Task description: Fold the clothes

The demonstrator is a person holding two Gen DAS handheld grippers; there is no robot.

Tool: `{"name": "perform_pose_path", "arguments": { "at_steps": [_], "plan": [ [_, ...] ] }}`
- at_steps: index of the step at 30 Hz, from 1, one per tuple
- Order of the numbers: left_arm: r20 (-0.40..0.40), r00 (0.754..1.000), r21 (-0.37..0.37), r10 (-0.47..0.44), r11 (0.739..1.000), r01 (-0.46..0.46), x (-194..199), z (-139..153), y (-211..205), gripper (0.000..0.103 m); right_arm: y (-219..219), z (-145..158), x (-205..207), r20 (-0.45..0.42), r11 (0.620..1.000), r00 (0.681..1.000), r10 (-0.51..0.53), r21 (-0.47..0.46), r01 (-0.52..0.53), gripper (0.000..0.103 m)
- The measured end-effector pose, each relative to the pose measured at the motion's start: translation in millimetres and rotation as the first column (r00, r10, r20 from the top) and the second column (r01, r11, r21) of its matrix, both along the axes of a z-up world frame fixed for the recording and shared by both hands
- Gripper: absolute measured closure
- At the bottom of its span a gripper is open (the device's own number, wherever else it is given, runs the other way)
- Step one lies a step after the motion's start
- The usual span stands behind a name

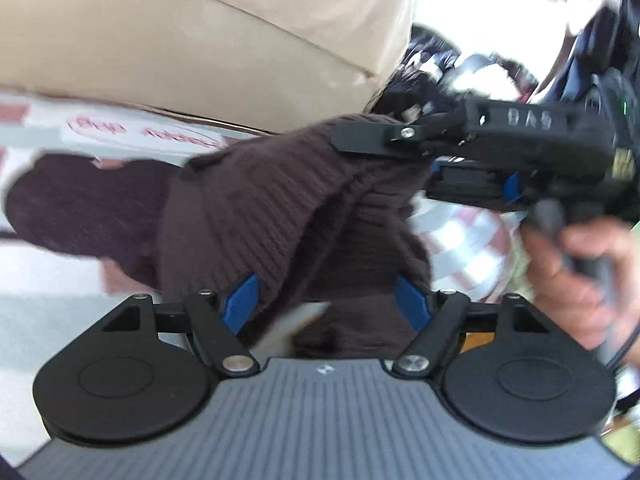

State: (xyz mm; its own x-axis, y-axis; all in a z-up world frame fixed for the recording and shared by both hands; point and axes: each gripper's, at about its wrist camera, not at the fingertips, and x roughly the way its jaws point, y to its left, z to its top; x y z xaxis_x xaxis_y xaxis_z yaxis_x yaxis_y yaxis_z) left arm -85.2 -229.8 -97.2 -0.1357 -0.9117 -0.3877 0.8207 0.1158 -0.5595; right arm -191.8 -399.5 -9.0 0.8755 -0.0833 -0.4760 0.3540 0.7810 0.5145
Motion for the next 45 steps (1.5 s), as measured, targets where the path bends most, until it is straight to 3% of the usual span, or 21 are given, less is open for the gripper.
{"name": "perform_pose_path", "arguments": {
  "at_steps": [5,8,9,11,13,14,15,18,20,22,25,26,27,29,31,32,34,37,40,42,45],
  "plan": [
    [-0.001,0.999,-0.029,0.051,0.998,-0.051,-2.1,0.5,12.5,0.024,18.5,17.9,5.1,0.002,0.993,0.994,0.112,-0.028,-0.112,0.079],
    [0.051,0.996,0.046,0.067,0.997,-0.069,-1.7,-4.5,6.1,0.014,30.8,11.7,18.6,-0.113,0.961,0.961,0.252,-0.092,-0.262,0.078],
    [0.066,0.995,0.070,0.071,0.995,-0.075,-1.3,-6.6,4.2,0.014,32.1,3.3,20.9,-0.150,0.959,0.958,0.246,-0.105,-0.263,0.078],
    [0.075,0.994,0.114,0.078,0.990,-0.086,2.6,-15.6,3.2,0.015,21.5,-17.3,18.8,-0.171,0.978,0.964,0.203,-0.014,-0.208,0.076],
    [0.111,0.988,0.127,0.105,0.985,-0.119,3.0,-20.3,3.9,0.036,5.5,-28.9,6.1,-0.119,0.984,0.981,0.152,0.117,-0.138,0.072],
    [0.129,0.984,0.136,0.119,0.981,-0.136,3.1,-22.4,4.0,0.062,-0.6,-30.2,-2.9,-0.086,0.982,0.988,0.131,0.151,-0.117,0.072],
    [0.154,0.979,0.162,0.136,0.974,-0.161,3.3,-22.5,2.6,0.079,-4.9,-30.4,-12.5,-0.084,0.986,0.992,0.091,0.147,-0.078,0.067],
    [0.175,0.963,0.185,0.206,0.954,-0.237,14.6,-21.3,2.0,0.084,-17.2,-30.9,-42.0,-0.095,0.993,0.995,-0.040,0.110,0.051,0.051],
    [0.216,0.941,0.154,0.261,0.943,-0.296,28.2,-9.3,6.2,0.086,-24.7,-37.5,-56.9,-0.124,0.988,0.988,-0.093,0.114,0.108,0.051],
    [0.307,0.890,0.089,0.336,0.921,-0.378,48.8,14.5,9.5,0.086,-32.1,-44.6,-71.4,-0.156,0.980,0.977,-0.142,0.120,0.162,0.051],
    [0.275,0.817,-0.033,0.506,0.855,-0.518,92.8,52.4,26.0,0.088,-43.2,-55.4,-93.2,-0.204,0.962,0.955,-0.214,0.124,0.242,0.050],
    [0.275,0.764,-0.058,0.584,0.803,-0.593,100.1,57.4,34.1,0.090,-46.9,-59.0,-100.5,-0.221,0.955,0.946,-0.237,0.125,0.269,0.051],
    [0.271,0.704,-0.084,0.657,0.745,-0.662,107.4,62.3,42.1,0.102,-50.6,-62.5,-107.7,-0.236,0.947,0.936,-0.260,0.125,0.295,0.051],
    [0.259,0.579,-0.122,0.773,0.620,-0.775,122.3,70.6,57.1,0.103,-58.1,-69.7,-122.2,-0.268,0.930,0.914,-0.305,0.124,0.347,0.051],
    [0.249,0.633,0.004,0.733,0.653,-0.758,141.8,54.0,57.5,0.100,-65.5,-76.8,-136.7,-0.300,0.909,0.888,-0.349,0.121,0.398,0.050],
    [0.194,0.689,0.087,0.698,0.687,-0.721,149.7,41.6,57.9,0.100,-69.2,-80.4,-144.0,-0.315,0.898,0.874,-0.370,0.119,0.423,0.051],
    [0.124,0.753,0.163,0.646,0.735,-0.658,148.0,19.5,61.0,0.100,-73.7,-83.8,-149.5,-0.325,0.884,0.859,-0.394,0.122,0.452,0.051],
    [0.191,0.804,0.215,0.563,0.775,-0.594,124.3,2.2,56.0,0.100,-76.0,-82.9,-150.0,-0.339,0.861,0.833,-0.438,0.108,0.497,0.049],
    [0.109,0.880,0.260,0.462,0.841,-0.474,110.0,-7.0,38.6,0.089,-78.0,-92.2,-150.7,-0.383,0.826,0.774,-0.505,0.047,0.562,0.038],
    [0.071,0.921,0.273,0.382,0.881,-0.386,95.5,-7.6,23.7,0.086,-80.2,-101.1,-156.3,-0.417,0.793,0.722,-0.552,0.003,0.609,0.037],
    [0.077,0.964,0.278,0.255,0.923,-0.267,65.3,-9.2,0.6,0.075,-87.6,-125.2,-155.7,-0.436,0.796,0.716,-0.545,-0.002,0.605,0.037]
  ]
}}
